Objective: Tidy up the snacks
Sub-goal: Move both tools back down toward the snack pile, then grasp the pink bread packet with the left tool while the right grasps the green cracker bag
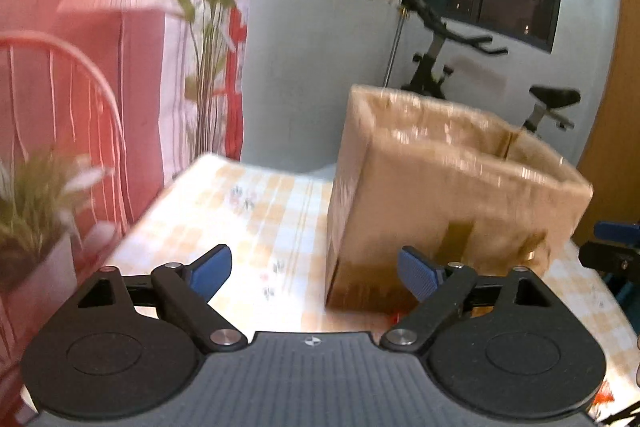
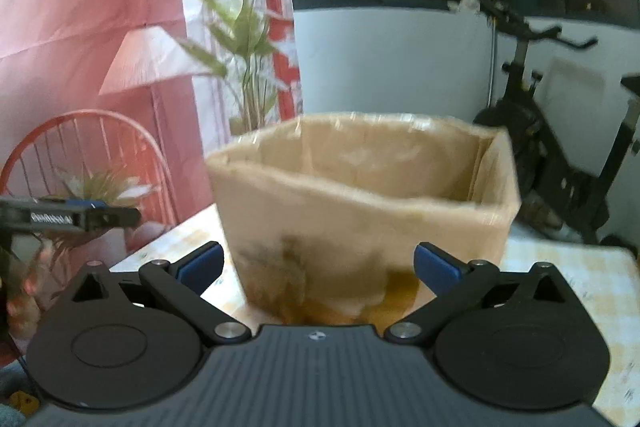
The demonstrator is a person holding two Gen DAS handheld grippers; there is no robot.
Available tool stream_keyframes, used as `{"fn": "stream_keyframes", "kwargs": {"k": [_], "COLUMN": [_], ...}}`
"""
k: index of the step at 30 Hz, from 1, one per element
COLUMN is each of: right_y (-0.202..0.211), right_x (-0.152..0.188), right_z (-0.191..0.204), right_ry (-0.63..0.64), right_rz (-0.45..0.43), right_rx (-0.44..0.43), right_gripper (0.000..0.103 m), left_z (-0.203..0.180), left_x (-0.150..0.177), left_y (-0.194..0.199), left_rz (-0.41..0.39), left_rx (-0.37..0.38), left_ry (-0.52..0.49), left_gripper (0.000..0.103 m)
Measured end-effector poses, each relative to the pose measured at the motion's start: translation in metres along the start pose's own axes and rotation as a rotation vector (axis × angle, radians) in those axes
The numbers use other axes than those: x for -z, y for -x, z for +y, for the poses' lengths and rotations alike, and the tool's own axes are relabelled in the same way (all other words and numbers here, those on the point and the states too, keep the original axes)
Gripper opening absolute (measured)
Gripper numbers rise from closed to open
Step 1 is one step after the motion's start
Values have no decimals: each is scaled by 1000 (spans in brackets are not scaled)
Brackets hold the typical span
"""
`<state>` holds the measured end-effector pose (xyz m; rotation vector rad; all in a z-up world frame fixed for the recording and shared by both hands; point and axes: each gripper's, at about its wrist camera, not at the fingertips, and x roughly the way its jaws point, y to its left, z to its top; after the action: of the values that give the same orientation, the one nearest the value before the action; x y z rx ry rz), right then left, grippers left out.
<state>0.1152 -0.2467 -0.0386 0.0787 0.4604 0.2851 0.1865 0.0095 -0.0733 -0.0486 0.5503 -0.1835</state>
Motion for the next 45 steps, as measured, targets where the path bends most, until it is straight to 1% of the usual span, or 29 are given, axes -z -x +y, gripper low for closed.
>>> {"fn": "stream_keyframes", "kwargs": {"k": [7, 11, 15, 20, 23, 26, 29, 31, 32, 33, 37, 40, 42, 45], "right_y": [-7, -6, -3, -6, -14, -22, -32, -37, -39, -41, -44, -42, -39, -35], "right_x": [32, 51, 70, 90, 96, 95, 91, 90, 90, 90, 95, 100, 105, 108], "right_z": [-1, -3, -9, -16, -16, -14, -8, -6, -5, -4, -5, -1, 0, 0], "right_ry": [-63, -83, -144, -269, -307, -297, -249, -224, -213, -207, -242, -234, -239, -260], "right_rz": [95, 154, 198, 251, 285, 298, 311, 309, 306, 301, 283, 275, 261, 248], "right_rx": [51, 76, 99, 62, 28, 20, 39, 55, 60, 70, 92, 93, 92, 79], "right_gripper": [103, 103, 103, 103, 103, 101, 99, 95, 90, 88, 89, 88, 88, 84], "left_z": [-6, -15, -25, -34, -34, -33, -33, -34, -35, -36, -40, -44, -47, -51], "left_x": [34, 52, 67, 76, 80, 84, 88, 90, 91, 92, 95, 98, 99, 102], "left_y": [-12, -18, -22, -25, -30, -34, -38, -40, -42, -44, -49, -55, -60, -64], "left_rz": [70, 101, 136, 162, 187, 211, 235, 255, 263, 271, 297, 317, 314, 309], "left_rx": [31, 50, 74, 94, 106, 117, 131, 135, 136, 137, 136, 133, 118, 89], "left_ry": [-6, -32, -44, -68, -63, -50, -47, -50, -52, -53, -66, -71, -72, -86], "left_gripper": [90, 90, 90, 90, 90, 90, 90, 90, 90, 90, 91, 91, 91, 91]}}
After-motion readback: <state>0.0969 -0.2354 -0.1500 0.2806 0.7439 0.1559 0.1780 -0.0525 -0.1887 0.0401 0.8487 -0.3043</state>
